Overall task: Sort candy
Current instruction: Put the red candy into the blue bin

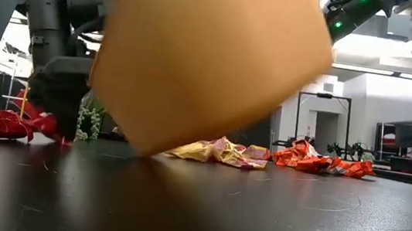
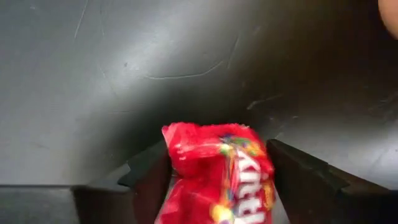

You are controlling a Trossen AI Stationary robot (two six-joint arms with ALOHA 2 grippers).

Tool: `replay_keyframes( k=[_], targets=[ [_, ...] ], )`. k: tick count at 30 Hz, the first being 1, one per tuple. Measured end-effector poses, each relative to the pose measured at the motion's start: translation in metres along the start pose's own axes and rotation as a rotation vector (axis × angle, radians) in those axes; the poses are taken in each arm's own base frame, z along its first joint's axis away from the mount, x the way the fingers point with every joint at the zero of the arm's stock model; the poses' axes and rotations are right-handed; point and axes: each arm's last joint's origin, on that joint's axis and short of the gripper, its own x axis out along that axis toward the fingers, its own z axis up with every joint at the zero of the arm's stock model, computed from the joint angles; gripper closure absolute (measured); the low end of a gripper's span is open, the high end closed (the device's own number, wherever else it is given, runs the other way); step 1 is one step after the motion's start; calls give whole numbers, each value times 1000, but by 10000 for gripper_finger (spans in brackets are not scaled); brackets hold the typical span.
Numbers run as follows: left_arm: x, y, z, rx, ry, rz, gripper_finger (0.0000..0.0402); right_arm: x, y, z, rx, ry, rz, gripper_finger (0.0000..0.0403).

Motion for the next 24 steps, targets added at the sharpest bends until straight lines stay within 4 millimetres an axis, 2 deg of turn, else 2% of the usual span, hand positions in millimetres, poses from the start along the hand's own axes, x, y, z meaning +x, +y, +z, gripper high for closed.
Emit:
replay_keyframes(
  k=[4, 11, 15, 18, 21, 24],
  targets=[
    [1, 2, -2, 7, 17, 22, 218, 0, 0, 0, -1, -1, 2, 79],
    [-12, 5, -5, 31, 66, 49, 367, 0, 0, 0, 3, -4, -1, 78],
    [-36, 4, 1, 48, 37, 75, 377, 0, 0, 1, 5, -9, -2, 78],
    [-63, 3, 4, 85, 4, 71, 378, 0, 0, 1, 5, -9, -2, 78],
    [-96, -6, 9, 153, -77, -35, 378, 0, 0, 1, 4, -8, -2, 78],
    [-127, -19, 3, 250, -93, -254, 378, 0, 0, 0, 2, -2, 1, 78]
  ],
)
